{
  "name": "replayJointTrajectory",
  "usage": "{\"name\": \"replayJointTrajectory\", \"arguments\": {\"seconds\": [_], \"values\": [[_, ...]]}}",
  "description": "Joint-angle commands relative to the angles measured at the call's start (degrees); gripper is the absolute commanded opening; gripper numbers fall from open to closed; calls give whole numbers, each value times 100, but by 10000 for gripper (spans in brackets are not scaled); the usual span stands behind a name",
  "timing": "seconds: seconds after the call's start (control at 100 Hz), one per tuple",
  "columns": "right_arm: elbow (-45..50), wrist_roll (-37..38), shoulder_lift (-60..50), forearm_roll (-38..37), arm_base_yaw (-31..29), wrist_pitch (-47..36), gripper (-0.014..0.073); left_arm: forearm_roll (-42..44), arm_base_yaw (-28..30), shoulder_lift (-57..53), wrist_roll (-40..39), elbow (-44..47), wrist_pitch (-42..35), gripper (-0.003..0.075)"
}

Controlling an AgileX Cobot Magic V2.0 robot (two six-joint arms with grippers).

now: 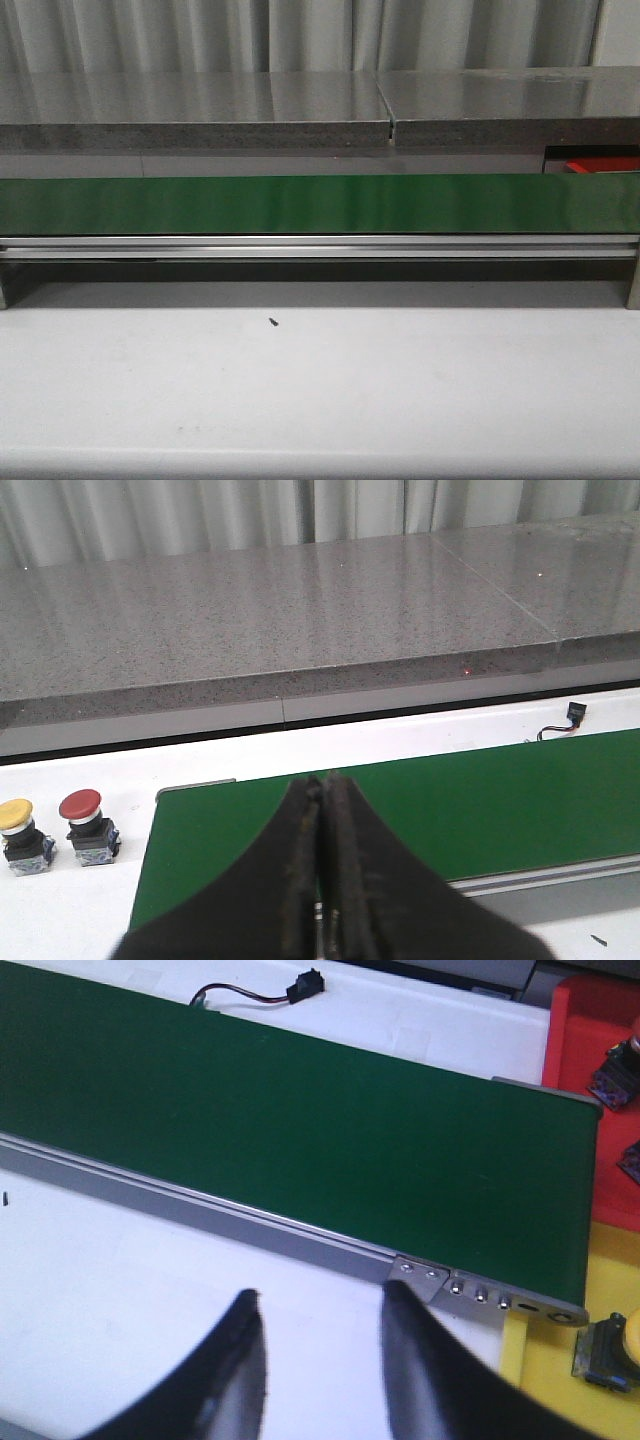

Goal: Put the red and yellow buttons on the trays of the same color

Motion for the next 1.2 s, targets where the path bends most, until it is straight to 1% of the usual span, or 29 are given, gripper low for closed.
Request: {"name": "replayJointTrajectory", "arguments": {"seconds": [0.0, 0.02, 0.05, 0.06, 0.1, 0.41, 0.5, 0.55, 0.6, 0.67, 0.71, 0.73, 0.74, 0.79, 0.86, 0.91, 0.98, 1.03, 1.1, 1.19], "values": [[-168, -58, -145, 76, 15, -226, 24, -88, -45, 26, -5, -144, -414, -19], [-168, -58, -143, 76, 15, -226, -4, -88, -45, 26, -5, -144, -414, -19], [-168, -58, -143, 76, 15, -226, -69, -88, -45, 26, -5, -144, -414, -19], [-168, -58, -143, 76, 15, -226, -75, -88, -45, 26, -5, -144, -414, -19], [-168, -58, -143, 76, 15, -226, -64, -88, -45, 26, -5, -144, -414, -19], [-168, -58, -136, 76, 15, -213, -66, -88, -45, 26, -5, -117, -414, -18], [-168, -58, -136, 76, 15, -213, -66, -88, -45, 26, -5, -114, -414, -1], [-168, -58, -136, 76, 15, -213, -66, -88, -45, 26, -5, -114, -424, 34], [-168, -58, -136, 76, 15, -213, -66, -88, -45, 26, -5, -114, -414, 87], [-168, -58, -136, 76, 15, -213, -66, -63, -45, 26, -5, -114, -400, 193], [-168, -58, -136, 76, 15, -213, -66, 0, -45, 26, -5, -114, -387, 272], [-168, -58, -136, 76, 15, -213, -66, 48, -45, 26, -5, -114, -376, 332], [-168, -58, -136, 76, 15, -213, -66, 62, -45, 26, -5, -114, -365, 332], [-168, -58, -136, 76, 15, -213, -66, 151, -45, 26, -5, -114, -365, 454], [-168, -58, -136, 76, 15, -213, -66, 222, -45, 26, -5, -114, -365, 561], [-168, -58, -136, 76, 15, -213, -66, 243, -45, 38, -5, -142, -376, 585], [-168, -58, -136, 76, 15, -213, -66, 265, -34, 122, -111, -265, -365, 577], [-168, -58, -136, 76, 15, -213, -66, 278, 16, 255, -422, -457, -349, 571], [-168, -58, -136, 76, 15, -213, -66, 342, 192, 565, -821, -806, -254, 556], [-168, -58, -136, 76, 15, -213, -66, 383, 558, 1120, -976, -1332, -6, 539]]}}
